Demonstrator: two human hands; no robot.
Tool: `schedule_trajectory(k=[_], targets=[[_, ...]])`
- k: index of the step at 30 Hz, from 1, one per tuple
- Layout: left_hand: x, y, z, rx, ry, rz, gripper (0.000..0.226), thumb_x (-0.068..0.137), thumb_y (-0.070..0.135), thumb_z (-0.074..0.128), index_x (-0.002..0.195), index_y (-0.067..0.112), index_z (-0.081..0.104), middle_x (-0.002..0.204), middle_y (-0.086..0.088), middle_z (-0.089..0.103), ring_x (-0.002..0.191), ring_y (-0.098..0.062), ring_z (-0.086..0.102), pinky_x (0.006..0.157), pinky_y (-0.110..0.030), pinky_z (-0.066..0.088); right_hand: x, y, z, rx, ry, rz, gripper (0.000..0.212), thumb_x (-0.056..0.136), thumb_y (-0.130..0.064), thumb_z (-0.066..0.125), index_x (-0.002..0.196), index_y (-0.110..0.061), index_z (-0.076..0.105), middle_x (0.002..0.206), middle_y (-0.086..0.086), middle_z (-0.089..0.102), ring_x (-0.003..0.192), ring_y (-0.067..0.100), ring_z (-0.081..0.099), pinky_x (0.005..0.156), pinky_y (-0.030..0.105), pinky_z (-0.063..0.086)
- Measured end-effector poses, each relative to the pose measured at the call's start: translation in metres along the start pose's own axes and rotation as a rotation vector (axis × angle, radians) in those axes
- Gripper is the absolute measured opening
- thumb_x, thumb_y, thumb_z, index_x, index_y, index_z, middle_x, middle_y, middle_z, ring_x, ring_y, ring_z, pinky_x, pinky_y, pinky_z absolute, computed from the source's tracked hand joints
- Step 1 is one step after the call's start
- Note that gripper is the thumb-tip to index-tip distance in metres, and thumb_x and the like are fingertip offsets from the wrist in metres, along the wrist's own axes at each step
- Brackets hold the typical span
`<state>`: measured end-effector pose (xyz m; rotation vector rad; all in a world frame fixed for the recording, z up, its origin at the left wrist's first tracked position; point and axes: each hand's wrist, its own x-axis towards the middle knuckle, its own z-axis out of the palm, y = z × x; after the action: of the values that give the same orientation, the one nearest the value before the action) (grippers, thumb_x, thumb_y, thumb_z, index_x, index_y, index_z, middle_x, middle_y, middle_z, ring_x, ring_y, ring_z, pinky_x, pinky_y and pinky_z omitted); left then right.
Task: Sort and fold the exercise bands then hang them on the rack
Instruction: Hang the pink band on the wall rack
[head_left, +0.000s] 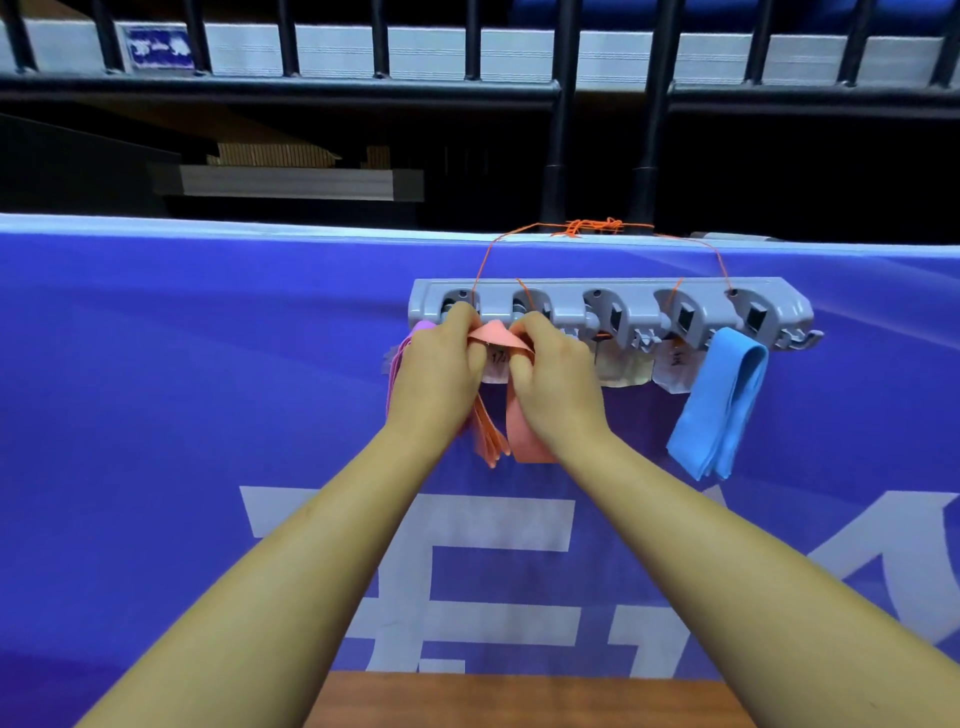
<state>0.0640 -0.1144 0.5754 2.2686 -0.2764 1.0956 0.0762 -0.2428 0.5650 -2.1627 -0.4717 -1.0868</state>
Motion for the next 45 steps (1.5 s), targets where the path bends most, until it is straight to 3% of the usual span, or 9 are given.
schedule_trajectory(k=[3, 8, 11, 15, 25, 30, 33, 41, 45], targets=[[0.001, 0.001, 0.002, 0.019, 0.011, -0.022, 0.016, 0.088, 0.012, 0.046, 0.099, 0.013, 0.057, 0.079, -0.013, 0.059, 0.074, -0.030, 0.049, 0.056, -0.035, 0.031, 0.003, -0.002, 0.008, 0.059, 0.051, 0.028, 0.020, 0.083, -0.015, 0.043, 0.093, -0.012, 0.060, 0.083, 0.005, 0.068, 0.077, 0.030, 0.061, 0.066, 0.045, 0.049], [-0.007, -0.001, 0.005, -0.062, -0.045, 0.009, 0.011, 0.089, 0.014, 0.053, 0.094, 0.011, 0.062, 0.074, -0.007, 0.059, 0.075, -0.030, 0.056, 0.067, -0.047, 0.048, -0.009, 0.005, 0.019, 0.132, 0.063, 0.071, 0.021, 0.085, -0.021, 0.046, 0.095, -0.014, 0.062, 0.089, 0.001, 0.063, 0.082, 0.022, 0.056, 0.070, 0.043, 0.048], [-0.010, -0.005, 0.006, -0.152, -0.066, -0.015, 0.011, 0.091, 0.022, 0.055, 0.098, 0.016, 0.061, 0.083, -0.002, 0.067, 0.079, -0.021, 0.061, 0.070, -0.043, 0.052, -0.017, 0.012, 0.021, 0.167, 0.046, 0.076, 0.020, 0.086, -0.015, 0.052, 0.103, -0.016, 0.063, 0.092, 0.000, 0.066, 0.085, 0.020, 0.060, 0.073, 0.043, 0.051], [-0.014, -0.007, 0.009, -0.236, -0.129, -0.091, 0.022, 0.087, 0.016, 0.058, 0.109, 0.016, 0.058, 0.098, 0.002, 0.072, 0.088, -0.014, 0.068, 0.078, -0.037, 0.057, -0.022, 0.016, 0.021, 0.193, 0.033, 0.135, 0.014, 0.086, -0.017, 0.057, 0.100, -0.020, 0.059, 0.092, -0.003, 0.068, 0.086, 0.018, 0.063, 0.074, 0.041, 0.052], [-0.036, -0.018, 0.014, -0.131, -0.170, -0.087, 0.018, 0.092, 0.016, 0.050, 0.106, 0.018, 0.061, 0.080, -0.004, 0.071, 0.072, -0.023, 0.067, 0.068, -0.044, 0.056, -0.041, 0.022, 0.013, 0.140, -0.044, 0.124, 0.027, 0.090, -0.012, 0.050, 0.111, -0.020, 0.065, 0.079, -0.001, 0.066, 0.073, 0.022, 0.058, 0.067, 0.045, 0.050], [-0.069, -0.027, 0.017, -0.225, -0.249, -0.098, 0.016, 0.090, 0.019, 0.058, 0.105, 0.014, 0.060, 0.092, 0.006, 0.069, 0.081, -0.006, 0.066, 0.077, -0.022, 0.054, -0.078, 0.028, 0.003, 0.218, -0.172, 0.186, 0.029, 0.094, -0.029, 0.054, 0.122, -0.024, 0.061, 0.107, -0.018, 0.065, 0.104, 0.010, 0.062, 0.089, 0.030, 0.051], [-0.100, -0.040, 0.026, -0.194, -0.294, -0.112, 0.014, 0.087, 0.017, 0.060, 0.100, 0.012, 0.059, 0.095, 0.001, 0.066, 0.087, -0.013, 0.062, 0.080, -0.027, 0.051, -0.117, 0.047, 0.002, 0.181, -0.234, 0.268, 0.041, 0.096, -0.040, 0.051, 0.130, -0.018, 0.057, 0.127, -0.007, 0.063, 0.119, 0.011, 0.057, 0.100, 0.031, 0.046], [-0.243, -0.074, 0.078, -0.115, -0.706, -0.343, 0.009, 0.085, 0.016, 0.060, 0.093, 0.011, 0.062, 0.090, -0.004, 0.066, 0.081, -0.018, 0.060, 0.072, -0.026, 0.043, -0.271, 0.117, 0.002, -0.030, -0.517, 0.475, 0.042, 0.091, -0.039, 0.052, 0.118, -0.010, 0.063, 0.116, 0.008, 0.066, 0.111, 0.024, 0.060, 0.098, 0.037, 0.047], [-0.320, -0.076, 0.109, -0.133, -0.883, -0.423, 0.010, 0.082, 0.013, 0.062, 0.090, 0.009, 0.065, 0.085, -0.003, 0.066, 0.082, -0.020, 0.062, 0.071, -0.022, 0.040, -0.352, 0.144, -0.013, -0.098, -0.637, 0.576, 0.031, 0.092, -0.023, 0.061, 0.115, -0.002, 0.065, 0.114, 0.015, 0.068, 0.110, 0.029, 0.062, 0.097, 0.032, 0.042]])
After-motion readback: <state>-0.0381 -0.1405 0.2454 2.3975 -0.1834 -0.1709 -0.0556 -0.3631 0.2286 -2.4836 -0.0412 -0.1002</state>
